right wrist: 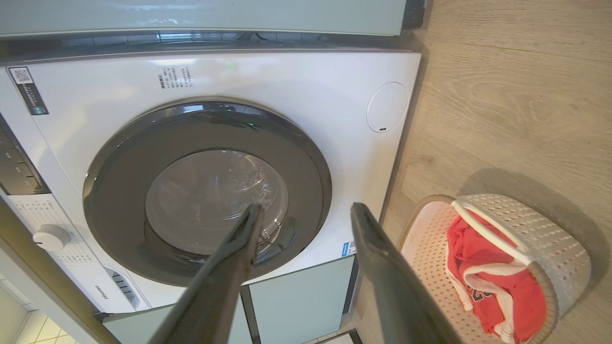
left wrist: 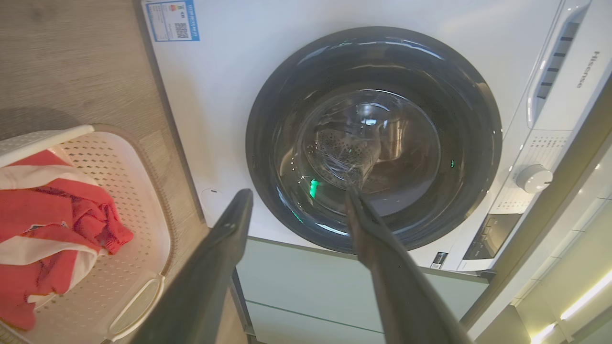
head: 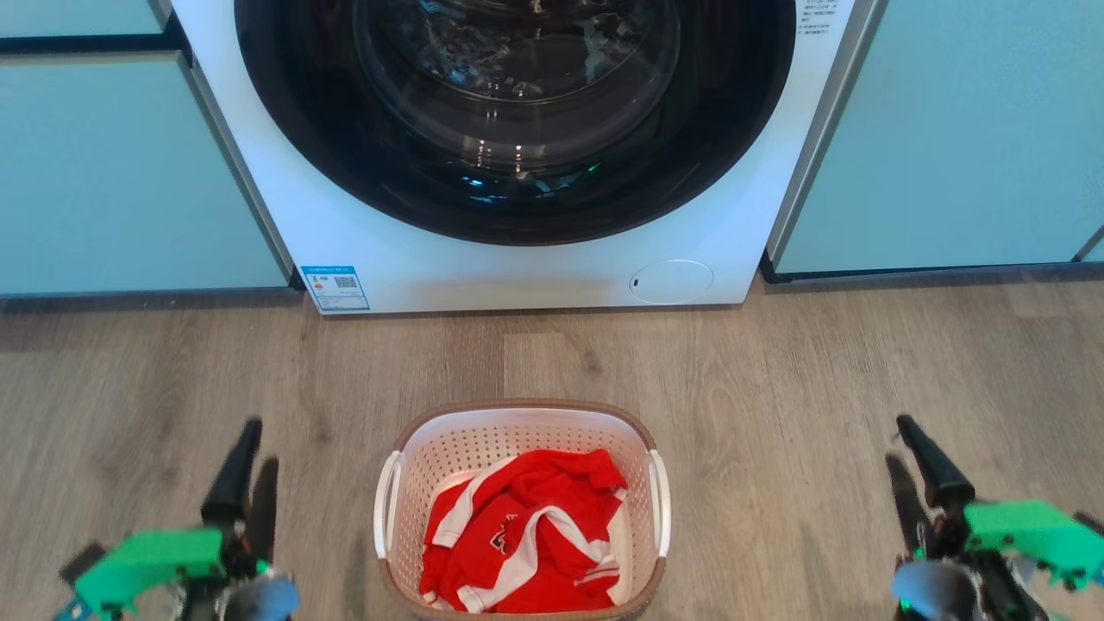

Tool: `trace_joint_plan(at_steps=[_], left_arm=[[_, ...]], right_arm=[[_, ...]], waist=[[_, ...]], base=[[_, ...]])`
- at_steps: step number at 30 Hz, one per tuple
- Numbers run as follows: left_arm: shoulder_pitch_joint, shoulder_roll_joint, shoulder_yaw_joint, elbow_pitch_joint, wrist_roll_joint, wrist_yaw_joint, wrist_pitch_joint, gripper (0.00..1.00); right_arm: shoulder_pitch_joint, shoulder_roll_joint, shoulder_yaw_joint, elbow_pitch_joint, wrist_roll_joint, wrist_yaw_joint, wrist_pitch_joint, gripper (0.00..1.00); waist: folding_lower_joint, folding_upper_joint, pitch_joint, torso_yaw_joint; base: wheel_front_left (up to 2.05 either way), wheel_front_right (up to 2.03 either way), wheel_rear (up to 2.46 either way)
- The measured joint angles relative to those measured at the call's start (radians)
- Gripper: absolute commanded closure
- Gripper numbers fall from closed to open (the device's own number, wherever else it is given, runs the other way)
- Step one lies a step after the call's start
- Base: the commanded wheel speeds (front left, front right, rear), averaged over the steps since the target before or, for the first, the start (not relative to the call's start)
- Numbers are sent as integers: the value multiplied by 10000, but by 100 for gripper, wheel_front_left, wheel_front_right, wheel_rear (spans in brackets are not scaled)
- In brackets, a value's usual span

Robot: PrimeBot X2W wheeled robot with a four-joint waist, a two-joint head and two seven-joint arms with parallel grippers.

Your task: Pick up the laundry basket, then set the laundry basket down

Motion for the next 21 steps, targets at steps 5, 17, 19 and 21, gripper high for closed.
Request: trace_joint_plan(at_steps=[5, 17, 19, 21], left_arm=[[321, -38, 13, 140, 15, 0, -96, 0], [272, -46, 337, 13, 667, 0, -391, 0], [259, -46, 380, -25, 825, 0, -487, 0], [226, -50, 405, -71, 1005, 0, -558, 0]], right_arm=[[210, 10, 2, 119, 0, 0, -84, 0], [154, 10, -54, 73, -738, 0, -382, 0], [148, 10, -69, 46, -926, 0, -456, 0], [144, 10, -75, -4, -1120, 0, -531, 0]], waist=[[0, 0, 3, -1], [0, 0, 15, 3], [0, 0, 18, 3], [0, 0, 20, 3]], base=[[0, 0, 0], [0, 0, 0], [0, 0, 0], [0, 0, 0]])
